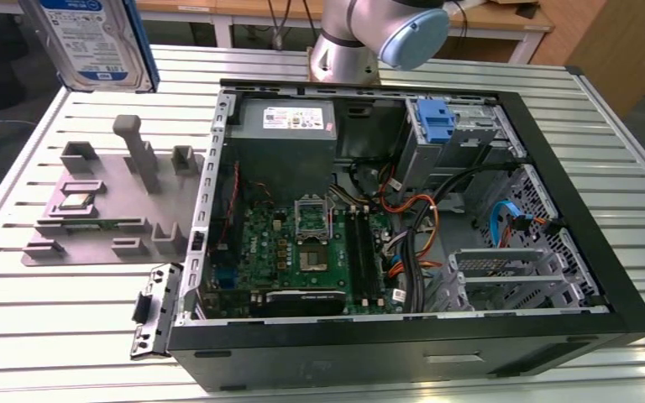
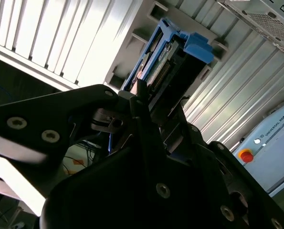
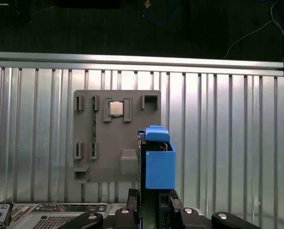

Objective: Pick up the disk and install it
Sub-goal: 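Pick up the disk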

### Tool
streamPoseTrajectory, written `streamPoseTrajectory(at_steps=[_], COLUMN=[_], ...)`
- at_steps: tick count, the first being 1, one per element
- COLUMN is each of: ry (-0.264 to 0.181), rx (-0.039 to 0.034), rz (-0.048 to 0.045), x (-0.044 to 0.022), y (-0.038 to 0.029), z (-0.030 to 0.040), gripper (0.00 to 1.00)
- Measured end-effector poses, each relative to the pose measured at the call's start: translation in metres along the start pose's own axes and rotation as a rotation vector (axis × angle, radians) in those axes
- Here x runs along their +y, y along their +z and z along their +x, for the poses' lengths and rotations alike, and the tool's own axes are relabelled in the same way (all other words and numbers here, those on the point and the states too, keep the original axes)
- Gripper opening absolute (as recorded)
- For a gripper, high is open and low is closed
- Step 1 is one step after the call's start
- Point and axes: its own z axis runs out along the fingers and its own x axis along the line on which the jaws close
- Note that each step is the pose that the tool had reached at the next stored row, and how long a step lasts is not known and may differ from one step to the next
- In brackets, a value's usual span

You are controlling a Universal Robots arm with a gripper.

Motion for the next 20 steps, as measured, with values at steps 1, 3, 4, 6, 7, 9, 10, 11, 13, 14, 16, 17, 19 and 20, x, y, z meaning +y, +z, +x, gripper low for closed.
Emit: streamPoseTrajectory(at_steps=[1,3,4,6,7,9,10,11,13,14,16,17,19,20], ry=[0.000,0.000,0.000,0.000,0.000,0.000,0.001,0.001,0.001,0.001,0.001,0.001,0.001,0.001], rx=[0.0000,0.0002,0.0002,-0.0002,0.0000,0.0001,0.0000,0.0000,0.0000,0.0000,0.0000,-0.0001,0.0000,0.0001], rz=[-0.0001,-0.0003,-0.0004,-0.0001,-0.0003,-0.0012,-0.0016,-0.0022,-0.0036,-0.0043,-0.0059,-0.0067,-0.0103,-0.0110], x=[0.0000,0.0000,-0.0007,-0.0020,-0.0030,-0.0060,-0.0079,-0.0099,-0.0147,-0.0172,-0.0224,-0.0250,-0.0368,-0.0396], y=[-0.0018,-0.0042,-0.0046,-0.0046,-0.0048,-0.0051,-0.0051,-0.0052,-0.0054,-0.0055,-0.0056,-0.0057,-0.0060,-0.0061], z=[-0.0001,-0.0002,0.0000,0.0013,0.0021,0.0036,0.0044,0.0051,0.0067,0.0073,0.0086,0.0092,0.0116,0.0120], gripper=[0.35,0.35,0.35,0.35,0.35,0.35,0.35,0.35,0.35,0.35,0.35,0.35,0.35,0.35])
